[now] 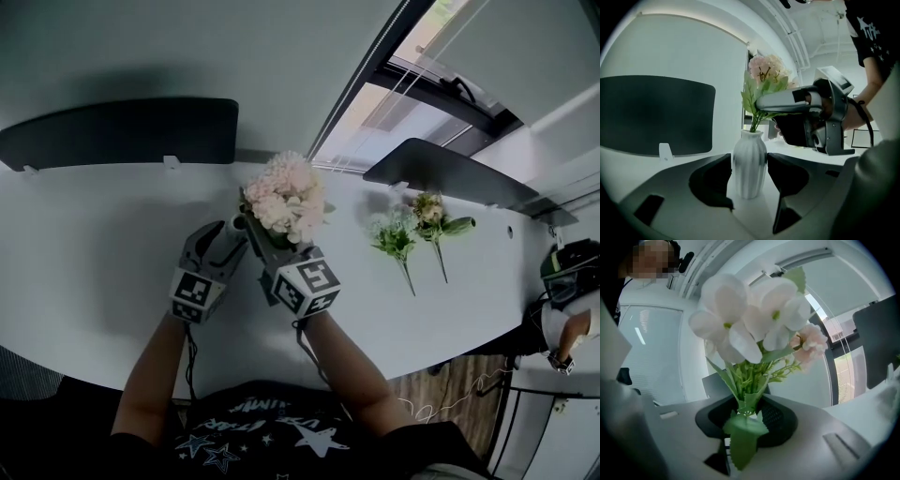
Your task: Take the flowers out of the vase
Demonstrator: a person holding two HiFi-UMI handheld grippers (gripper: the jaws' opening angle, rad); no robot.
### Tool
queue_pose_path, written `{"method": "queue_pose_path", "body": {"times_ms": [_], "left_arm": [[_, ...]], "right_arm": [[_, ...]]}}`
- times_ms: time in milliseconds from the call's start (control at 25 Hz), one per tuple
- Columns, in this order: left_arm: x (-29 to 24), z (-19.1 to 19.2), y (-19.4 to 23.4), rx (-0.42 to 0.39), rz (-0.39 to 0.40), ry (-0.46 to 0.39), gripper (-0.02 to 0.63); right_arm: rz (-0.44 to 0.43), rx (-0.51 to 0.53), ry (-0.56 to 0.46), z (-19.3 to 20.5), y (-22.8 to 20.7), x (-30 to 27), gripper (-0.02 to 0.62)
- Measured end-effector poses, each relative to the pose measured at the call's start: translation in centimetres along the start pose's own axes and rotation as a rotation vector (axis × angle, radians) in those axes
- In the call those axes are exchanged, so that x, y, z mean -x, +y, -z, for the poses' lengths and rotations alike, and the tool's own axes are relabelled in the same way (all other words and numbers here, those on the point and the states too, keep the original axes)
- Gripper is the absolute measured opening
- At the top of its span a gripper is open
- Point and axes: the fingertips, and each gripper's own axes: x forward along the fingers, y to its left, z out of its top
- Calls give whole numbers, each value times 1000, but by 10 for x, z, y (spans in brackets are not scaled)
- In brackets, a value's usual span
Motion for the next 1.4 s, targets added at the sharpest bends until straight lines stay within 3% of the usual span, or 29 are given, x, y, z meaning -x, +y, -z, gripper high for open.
{"method": "queue_pose_path", "body": {"times_ms": [480, 880, 1400], "left_arm": [[-9, 7, -2, -4, -3, 3, 230], [-4, 10, -1, -1, -6, 22, 230], [30, 3, -4, 4, -56, 22, 230]], "right_arm": [[-24, 43, 1, -9, 6, 1, 109], [4, 62, -7, -29, 10, 10, 106], [9, 81, -126, -72, 25, 46, 104]]}}
